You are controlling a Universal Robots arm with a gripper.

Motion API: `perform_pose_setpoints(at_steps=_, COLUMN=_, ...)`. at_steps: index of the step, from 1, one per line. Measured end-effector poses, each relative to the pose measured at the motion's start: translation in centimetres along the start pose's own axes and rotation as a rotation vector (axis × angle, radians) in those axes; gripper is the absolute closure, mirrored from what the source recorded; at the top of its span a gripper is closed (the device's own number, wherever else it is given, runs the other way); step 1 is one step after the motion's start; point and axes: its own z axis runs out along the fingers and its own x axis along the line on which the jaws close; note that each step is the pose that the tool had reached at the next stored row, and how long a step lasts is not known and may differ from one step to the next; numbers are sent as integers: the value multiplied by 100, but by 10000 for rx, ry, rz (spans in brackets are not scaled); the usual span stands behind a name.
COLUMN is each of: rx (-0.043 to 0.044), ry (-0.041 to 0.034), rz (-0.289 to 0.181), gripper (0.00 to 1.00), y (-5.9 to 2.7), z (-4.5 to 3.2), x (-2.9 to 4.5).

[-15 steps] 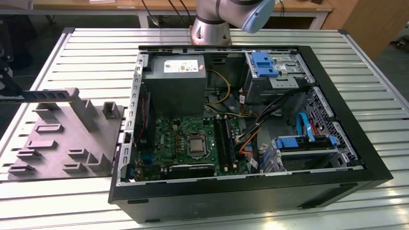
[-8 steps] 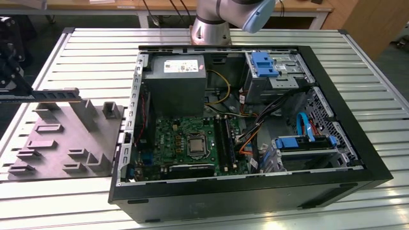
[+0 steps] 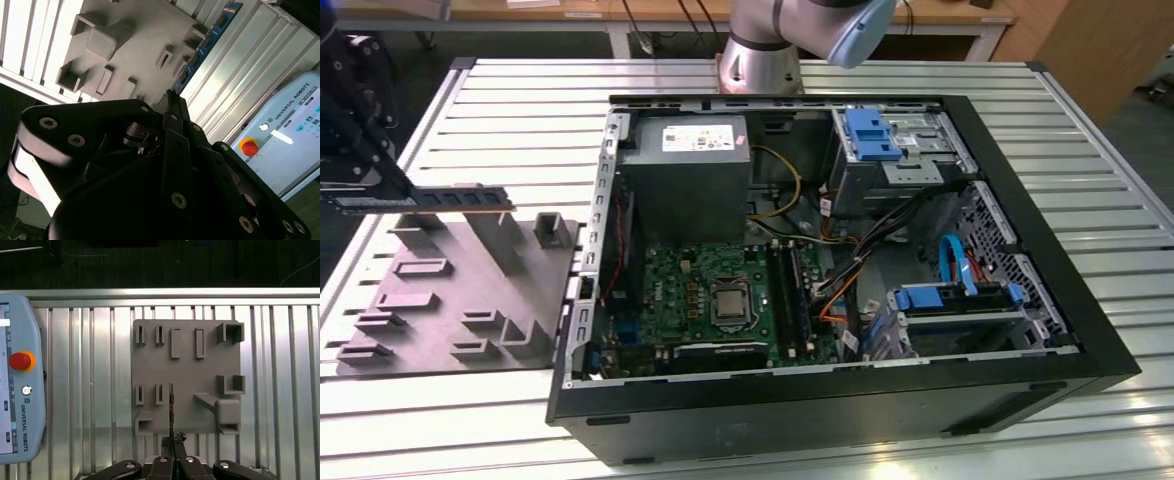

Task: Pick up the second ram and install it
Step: 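Pick up the second ram and move it above second insertion slot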

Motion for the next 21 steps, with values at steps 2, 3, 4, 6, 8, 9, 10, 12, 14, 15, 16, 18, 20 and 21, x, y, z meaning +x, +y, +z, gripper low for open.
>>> perform_pose_setpoints(at_steps=2, rx=0, ry=-1, rz=-1, gripper=89, y=-43, z=-1, x=-1)
perform_pose_setpoints(at_steps=3, rx=0, ry=0, rz=0, gripper=89, y=-67, z=-2, x=-2)
perform_pose_setpoints(at_steps=4, rx=0, ry=0, rz=0, gripper=89, y=-90, z=-3, x=-3)
perform_pose_setpoints(at_steps=6, rx=0, ry=0, rz=-1, gripper=89, y=-139, z=-4, x=-5)
perform_pose_setpoints(at_steps=8, rx=0, ry=0, rz=0, gripper=89, y=-190, z=-5, x=-7)
perform_pose_setpoints(at_steps=9, rx=0, ry=0, rz=0, gripper=89, y=-217, z=-6, x=-8)
perform_pose_setpoints(at_steps=10, rx=0, ry=0, rz=0, gripper=89, y=-245, z=-7, x=-9)
perform_pose_setpoints(at_steps=12, rx=0, ry=0, rz=0, gripper=89, y=-298, z=-9, x=-11)
perform_pose_setpoints(at_steps=14, rx=0, ry=0, rz=-1, gripper=89, y=-351, z=-11, x=-13)
perform_pose_setpoints(at_steps=15, rx=0, ry=-1, rz=-1, gripper=89, y=-378, z=-11, x=-14)
perform_pose_setpoints(at_steps=16, rx=0, ry=0, rz=-1, gripper=89, y=-405, z=-12, x=-15)
perform_pose_setpoints(at_steps=18, rx=0, ry=0, rz=0, gripper=89, y=-465, z=-14, x=-17)
perform_pose_setpoints(at_steps=20, rx=0, ry=0, rz=0, gripper=89, y=-523, z=-15, x=-19)
perform_pose_setpoints(at_steps=21, rx=0, ry=0, rz=0, gripper=89, y=-553, z=-16, x=-20)
